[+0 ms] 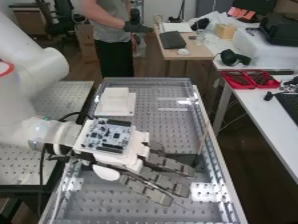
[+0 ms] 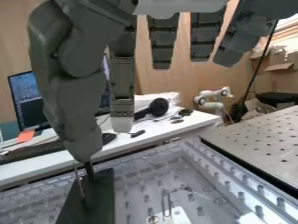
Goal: Grab the paper clip and place it in the clear container
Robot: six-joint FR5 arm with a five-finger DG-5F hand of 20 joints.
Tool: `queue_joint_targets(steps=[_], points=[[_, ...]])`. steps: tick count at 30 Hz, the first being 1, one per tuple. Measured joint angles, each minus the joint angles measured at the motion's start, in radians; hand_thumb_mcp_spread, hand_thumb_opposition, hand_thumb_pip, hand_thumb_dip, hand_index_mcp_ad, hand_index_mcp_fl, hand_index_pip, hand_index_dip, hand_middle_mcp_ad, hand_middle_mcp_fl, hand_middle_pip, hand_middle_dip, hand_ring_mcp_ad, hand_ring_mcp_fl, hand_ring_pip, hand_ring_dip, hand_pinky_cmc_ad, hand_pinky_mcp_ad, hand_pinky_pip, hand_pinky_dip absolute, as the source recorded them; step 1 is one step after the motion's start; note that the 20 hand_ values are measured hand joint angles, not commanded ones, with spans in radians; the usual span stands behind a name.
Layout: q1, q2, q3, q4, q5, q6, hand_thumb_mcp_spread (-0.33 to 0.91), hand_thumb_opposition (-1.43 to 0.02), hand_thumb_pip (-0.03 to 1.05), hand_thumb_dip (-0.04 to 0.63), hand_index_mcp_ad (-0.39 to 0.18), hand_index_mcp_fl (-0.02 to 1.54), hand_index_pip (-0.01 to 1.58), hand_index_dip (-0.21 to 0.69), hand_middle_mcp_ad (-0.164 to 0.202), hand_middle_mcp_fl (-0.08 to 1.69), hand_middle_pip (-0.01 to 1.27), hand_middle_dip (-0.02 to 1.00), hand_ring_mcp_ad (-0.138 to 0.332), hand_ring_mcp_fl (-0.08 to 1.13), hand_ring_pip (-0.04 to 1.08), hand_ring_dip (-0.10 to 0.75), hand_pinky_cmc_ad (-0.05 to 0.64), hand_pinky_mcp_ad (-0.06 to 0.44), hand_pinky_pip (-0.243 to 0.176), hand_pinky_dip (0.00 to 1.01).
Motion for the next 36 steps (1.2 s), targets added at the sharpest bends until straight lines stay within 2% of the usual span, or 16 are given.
queue_joint_targets(steps=[3,5,10,23,36], points=[[-0.011,-0.013,0.012,0.007,-0.029,-0.011,0.59,-0.85,0.43,0.269,-0.164,0.56,1.04,0.264,0.075,0.12,0.15,0.11,0.195,0.02,0.10,-0.042,0.347,0.201,-0.075,0.14],[-0.018,-0.021,0.019,0.010,-0.046,-0.018,0.61,-0.85,0.44,0.269,-0.180,0.57,1.06,0.258,0.075,0.12,0.15,0.11,0.199,0.02,0.10,-0.042,0.351,0.178,-0.075,0.14],[-0.035,-0.044,0.036,0.019,-0.091,-0.041,0.63,-0.88,0.44,0.269,-0.195,0.61,1.12,0.269,0.075,0.12,0.15,0.11,0.195,0.02,0.09,-0.038,0.347,0.183,-0.075,0.14],[-0.069,-0.092,0.082,0.019,-0.173,-0.083,0.61,-0.88,0.43,0.269,-0.202,0.51,1.00,0.260,0.075,0.11,0.15,0.12,0.199,0.03,0.10,-0.038,0.347,0.182,-0.075,0.14],[-0.091,-0.159,0.155,-0.009,-0.230,-0.137,0.61,-0.88,0.44,0.269,-0.202,0.54,1.09,0.255,0.077,0.13,0.15,0.12,0.195,0.03,0.09,-0.038,0.346,0.169,-0.075,0.14]])
